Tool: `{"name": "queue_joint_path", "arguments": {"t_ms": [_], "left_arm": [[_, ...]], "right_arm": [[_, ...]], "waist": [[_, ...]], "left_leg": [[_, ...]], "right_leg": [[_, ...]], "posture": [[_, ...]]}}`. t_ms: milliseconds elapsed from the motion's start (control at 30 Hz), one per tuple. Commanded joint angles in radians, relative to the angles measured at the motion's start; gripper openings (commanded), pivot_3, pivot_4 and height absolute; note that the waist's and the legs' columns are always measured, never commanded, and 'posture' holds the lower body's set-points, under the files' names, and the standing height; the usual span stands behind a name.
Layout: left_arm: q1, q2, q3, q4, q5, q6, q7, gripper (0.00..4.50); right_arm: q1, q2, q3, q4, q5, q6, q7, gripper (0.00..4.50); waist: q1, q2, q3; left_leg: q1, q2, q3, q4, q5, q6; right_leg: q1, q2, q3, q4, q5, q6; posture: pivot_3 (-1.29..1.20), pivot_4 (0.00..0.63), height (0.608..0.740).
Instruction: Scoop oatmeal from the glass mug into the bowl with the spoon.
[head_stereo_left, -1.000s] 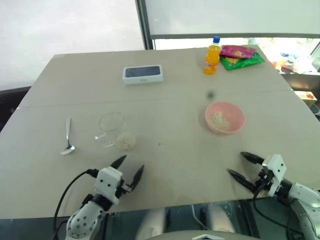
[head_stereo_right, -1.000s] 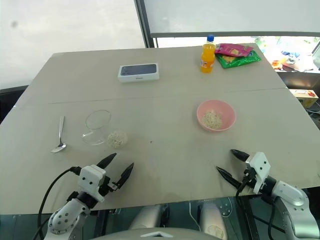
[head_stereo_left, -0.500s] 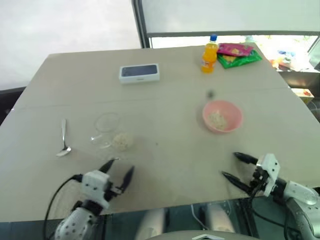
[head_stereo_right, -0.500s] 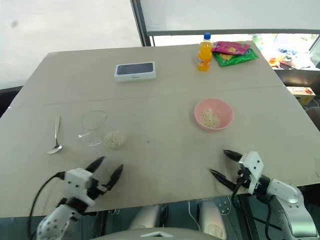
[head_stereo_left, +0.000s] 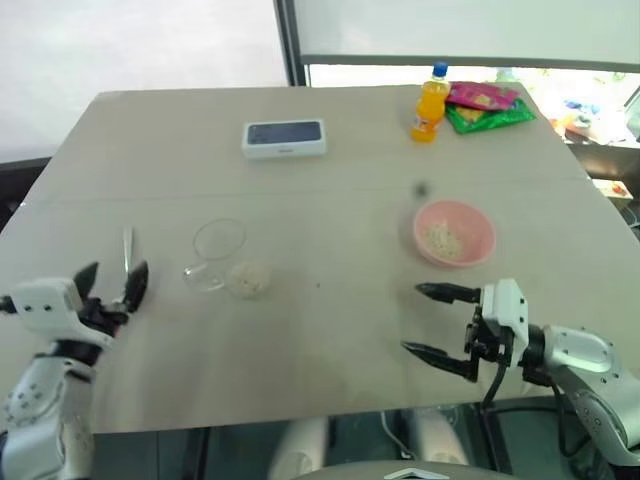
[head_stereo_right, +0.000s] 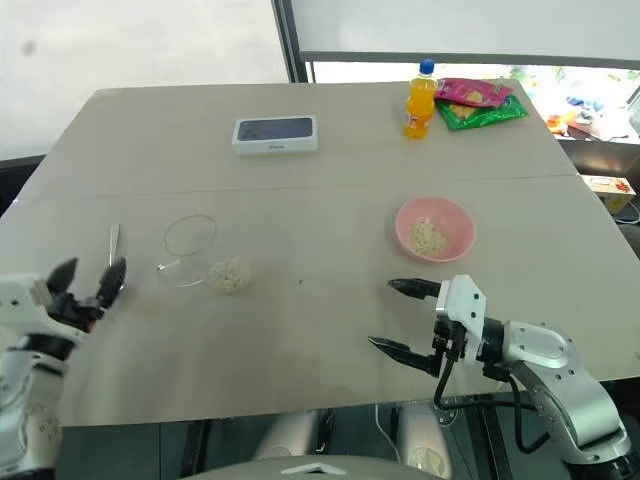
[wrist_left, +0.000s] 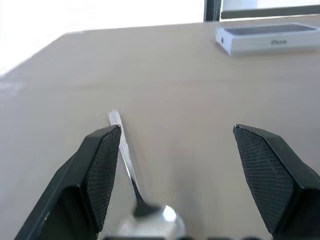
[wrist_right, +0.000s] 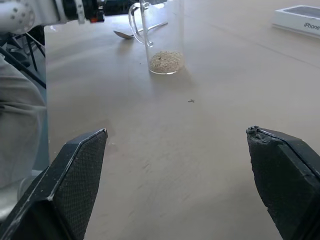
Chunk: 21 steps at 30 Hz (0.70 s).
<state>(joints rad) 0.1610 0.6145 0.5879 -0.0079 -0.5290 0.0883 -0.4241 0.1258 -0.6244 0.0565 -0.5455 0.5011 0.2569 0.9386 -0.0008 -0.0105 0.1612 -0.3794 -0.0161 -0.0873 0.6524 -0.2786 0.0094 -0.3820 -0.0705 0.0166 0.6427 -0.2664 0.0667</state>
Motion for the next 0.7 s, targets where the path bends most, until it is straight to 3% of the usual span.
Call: {"name": "queue_joint_path", "arguments": {"t_ms": [33, 133, 333, 567, 667, 700], "left_arm": [[-0.034, 0.11, 0.007, 0.058, 0.041, 0.176, 0.03, 3.78], [-0.072, 0.186, -0.03, 0.093, 0.07, 0.351, 0.053, 3.78], [-0.132, 0.25, -0.094, 0.16, 0.155, 0.523, 0.084, 3.78], [-0.202, 0.239, -0.155, 0.204, 0.174, 0.609, 0.036, 3.78], [-0.208, 0.227, -0.144, 0.218, 0.173, 0.631, 0.03, 2.95], [-0.209, 0.223, -0.141, 0.222, 0.174, 0.638, 0.031, 2.48]], "right_arm": [[0.001, 0.003, -0.004, -0.025, -0.003, -0.021, -0.007, 4.5], [-0.003, 0.011, -0.01, -0.016, -0.01, -0.028, -0.019, 4.5], [0.001, 0.012, -0.014, 0.002, -0.03, -0.049, -0.026, 4.5], [-0.011, 0.01, -0.018, 0.01, -0.033, -0.056, -0.033, 4.5], [-0.013, 0.008, -0.021, 0.016, -0.037, -0.063, -0.031, 4.5], [-0.014, 0.008, -0.021, 0.016, -0.037, -0.064, -0.032, 4.5]], "waist": [[-0.009, 0.0, 0.001], [-0.012, -0.001, 0.003], [-0.013, -0.001, 0.003], [-0.01, 0.002, 0.003], [-0.011, 0.002, 0.003], [-0.011, 0.002, 0.003]], "left_leg": [[0.0, 0.0, -0.001, 0.0, 0.0, 0.0], [0.0, -0.001, -0.001, -0.001, 0.0, 0.0], [0.001, -0.002, -0.001, -0.001, 0.0, 0.0], [0.001, -0.001, 0.0, -0.001, 0.002, -0.003], [0.002, -0.001, 0.0, -0.001, 0.002, -0.004], [0.003, -0.001, 0.001, 0.0, 0.003, -0.004]], "right_leg": [[0.0, 0.001, -0.001, 0.0, 0.0, 0.0], [0.0, 0.0, 0.0, 0.001, 0.0, 0.0], [-0.001, 0.0, 0.0, 0.002, 0.0, 0.0], [-0.004, -0.001, 0.002, 0.009, 0.0, 0.0], [-0.005, -0.001, 0.003, 0.012, 0.0, 0.0], [-0.005, -0.001, 0.003, 0.013, 0.0, 0.0]], "posture": [[0.0, 0.15, 0.74], [0.0, 0.15, 0.74], [0.0, 0.15, 0.74], [0.0, 0.15, 0.74], [0.0, 0.15, 0.74], [0.0, 0.15, 0.74]]}}
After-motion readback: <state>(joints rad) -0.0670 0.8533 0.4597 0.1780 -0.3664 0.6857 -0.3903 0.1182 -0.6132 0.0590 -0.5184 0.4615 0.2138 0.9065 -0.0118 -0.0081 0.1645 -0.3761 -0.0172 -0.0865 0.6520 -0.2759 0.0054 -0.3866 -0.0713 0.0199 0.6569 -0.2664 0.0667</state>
